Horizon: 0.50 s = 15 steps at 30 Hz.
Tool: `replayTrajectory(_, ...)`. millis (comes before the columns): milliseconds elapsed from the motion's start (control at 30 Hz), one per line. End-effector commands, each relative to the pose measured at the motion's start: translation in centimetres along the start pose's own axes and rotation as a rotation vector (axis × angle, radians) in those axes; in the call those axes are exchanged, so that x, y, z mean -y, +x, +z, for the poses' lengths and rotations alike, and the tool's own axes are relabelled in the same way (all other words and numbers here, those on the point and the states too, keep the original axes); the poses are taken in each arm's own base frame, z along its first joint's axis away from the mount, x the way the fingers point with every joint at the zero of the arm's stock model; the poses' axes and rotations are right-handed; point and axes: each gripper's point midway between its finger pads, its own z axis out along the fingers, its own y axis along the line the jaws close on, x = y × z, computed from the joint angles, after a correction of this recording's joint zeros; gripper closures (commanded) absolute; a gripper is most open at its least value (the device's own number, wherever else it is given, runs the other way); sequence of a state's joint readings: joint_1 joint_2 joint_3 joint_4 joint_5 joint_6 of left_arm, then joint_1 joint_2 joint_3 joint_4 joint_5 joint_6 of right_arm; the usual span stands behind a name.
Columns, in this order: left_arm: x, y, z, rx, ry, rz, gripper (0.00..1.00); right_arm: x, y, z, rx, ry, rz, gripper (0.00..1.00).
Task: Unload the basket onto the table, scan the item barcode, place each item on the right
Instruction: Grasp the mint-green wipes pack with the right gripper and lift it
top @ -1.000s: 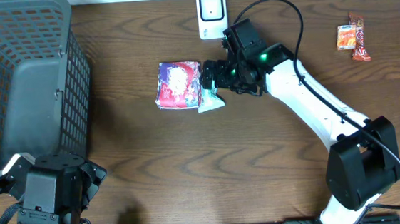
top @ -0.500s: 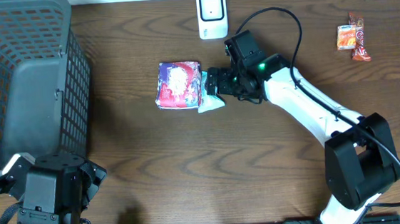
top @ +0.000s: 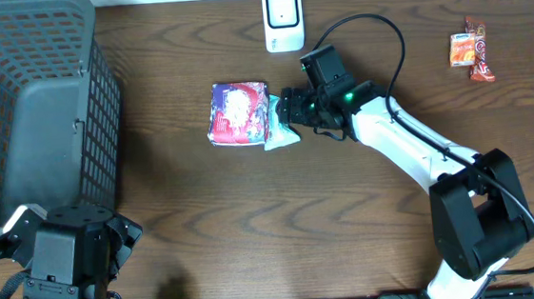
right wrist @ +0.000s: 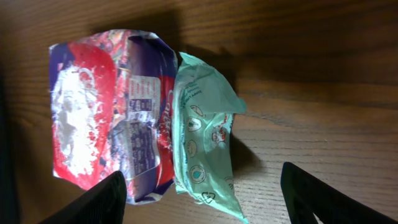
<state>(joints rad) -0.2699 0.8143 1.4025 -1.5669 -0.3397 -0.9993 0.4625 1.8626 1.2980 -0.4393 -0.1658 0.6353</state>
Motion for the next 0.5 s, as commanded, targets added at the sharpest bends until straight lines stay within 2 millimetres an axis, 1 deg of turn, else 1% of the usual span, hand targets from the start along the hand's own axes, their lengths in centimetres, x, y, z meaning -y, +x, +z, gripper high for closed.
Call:
replayTrajectory(0,-0.2,-0.2,0.0,0.011,-0.010,-0.016,0.02,1.6,2.2,2.4,-0.063,0.049,0.039,0.25)
replayTrajectory(100,-0.2,-0.2,0.0,0.011,-0.010,-0.016,0.02,2.1,3.5,3.9,-0.106,0.056,0.050,0.25)
replayTrajectory(200,-0.2,-0.2,0.0,0.011,-0.010,-0.016,0.02,1.9,4.7,5.4,-0.162,0.017,0.055,0.25)
replayTrajectory(333,-0.2,-0.2,0.0,0.011,-0.010,-0.016,0.02,1.7,5.8,6.6,-0.208,-0.012,0.053,0.27)
replayTrajectory(467,-0.2,-0.2,0.0,0.011,-0.010,-0.016,0.02,1.9,6.0,6.7,-0.214,-0.007,0.054,0.51)
